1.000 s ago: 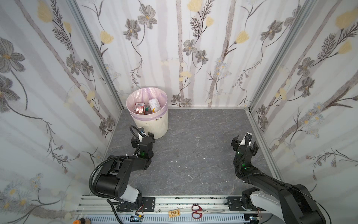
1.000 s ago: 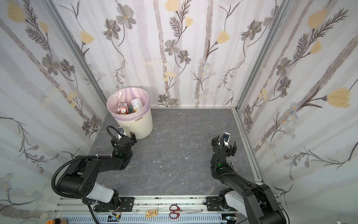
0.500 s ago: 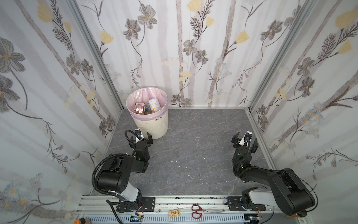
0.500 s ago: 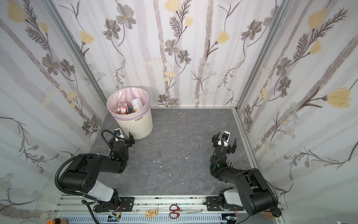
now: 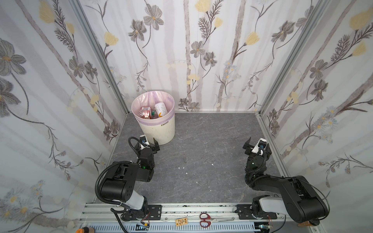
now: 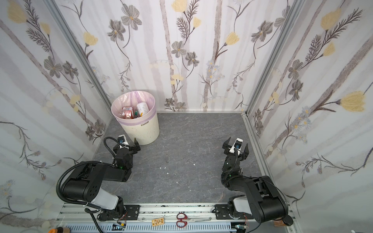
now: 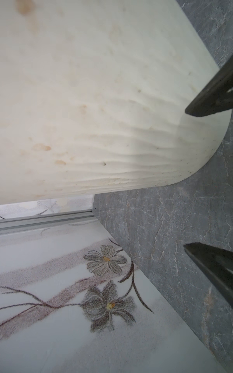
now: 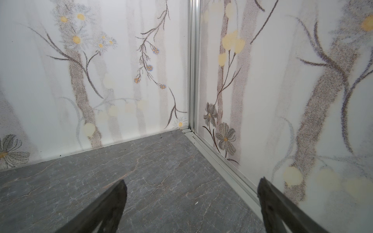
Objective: Throw the plastic bottles in the bin
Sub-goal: Reset both arms
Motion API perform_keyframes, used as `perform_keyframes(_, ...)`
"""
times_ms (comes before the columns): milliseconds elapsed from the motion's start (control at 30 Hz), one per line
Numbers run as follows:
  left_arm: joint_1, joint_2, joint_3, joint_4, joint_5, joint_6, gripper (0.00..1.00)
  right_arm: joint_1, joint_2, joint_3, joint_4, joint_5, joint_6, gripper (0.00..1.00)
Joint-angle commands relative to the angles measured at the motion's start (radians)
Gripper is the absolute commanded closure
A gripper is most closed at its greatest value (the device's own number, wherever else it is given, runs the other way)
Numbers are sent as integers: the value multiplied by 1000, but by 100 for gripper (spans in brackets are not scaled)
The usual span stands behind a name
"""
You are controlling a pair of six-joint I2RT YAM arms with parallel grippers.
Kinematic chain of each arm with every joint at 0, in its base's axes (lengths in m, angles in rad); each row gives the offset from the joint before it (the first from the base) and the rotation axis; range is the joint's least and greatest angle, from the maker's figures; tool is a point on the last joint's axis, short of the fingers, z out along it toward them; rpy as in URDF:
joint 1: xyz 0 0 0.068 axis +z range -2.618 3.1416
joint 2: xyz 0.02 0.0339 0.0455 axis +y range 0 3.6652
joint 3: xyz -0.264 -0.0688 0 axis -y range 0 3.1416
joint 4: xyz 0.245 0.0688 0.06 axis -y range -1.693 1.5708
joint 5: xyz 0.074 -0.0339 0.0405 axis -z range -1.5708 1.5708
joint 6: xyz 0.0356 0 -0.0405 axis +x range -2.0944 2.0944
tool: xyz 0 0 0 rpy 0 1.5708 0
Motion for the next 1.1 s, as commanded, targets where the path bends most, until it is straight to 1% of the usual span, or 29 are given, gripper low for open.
perform_keyframes(0,23,3,-57,165,58,-31,0,-27,-11,-8,27,-110,39,0)
perform_keyframes(33,24,66,-81,279,79,-9,0,-43,-14,-10,23,-144,51,0)
perform_keyframes(67,7,89,-91,347,33,8,0,-60,-18,-15,20,-183,62,0)
perform_keyframes(100,10,51,-87,268,42,-12,0,-77,-17,-19,20,-226,73,0)
perform_keyframes(133,15,58,-88,273,50,-13,0,-94,-11,-26,20,-272,80,0)
perform_keyframes(167,14,72,-79,293,40,-5,0,-98,24,-30,52,-262,87,0)
perform_keyframes(200,14,62,-68,260,39,-10,0,-102,67,-32,138,-263,77,0)
perform_keyframes(233,15,62,-62,244,37,-14,0,-102,56,-33,124,-267,82,0)
perform_keyframes(267,16,63,-59,244,38,-14,0,-107,22,-13,26,-271,96,0)
perform_keyframes(300,16,63,-60,244,38,-14,0,-111,15,-2,-15,-276,104,0)
perform_keyframes(367,17,63,-61,244,40,-13,0,-119,55,14,29,-290,96,0)
perform_keyframes(433,16,62,-61,244,39,-13,0,-124,33,42,-71,-306,105,0)
perform_keyframes(533,17,62,-60,244,39,-14,0,-126,47,32,-25,-310,100,0)
perform_keyframes(967,17,61,-61,244,41,-14,0,-126,49,41,-42,-313,102,0)
perform_keyframes(1067,17,61,-61,244,41,-14,0,-144,45,47,-62,-349,111,0)
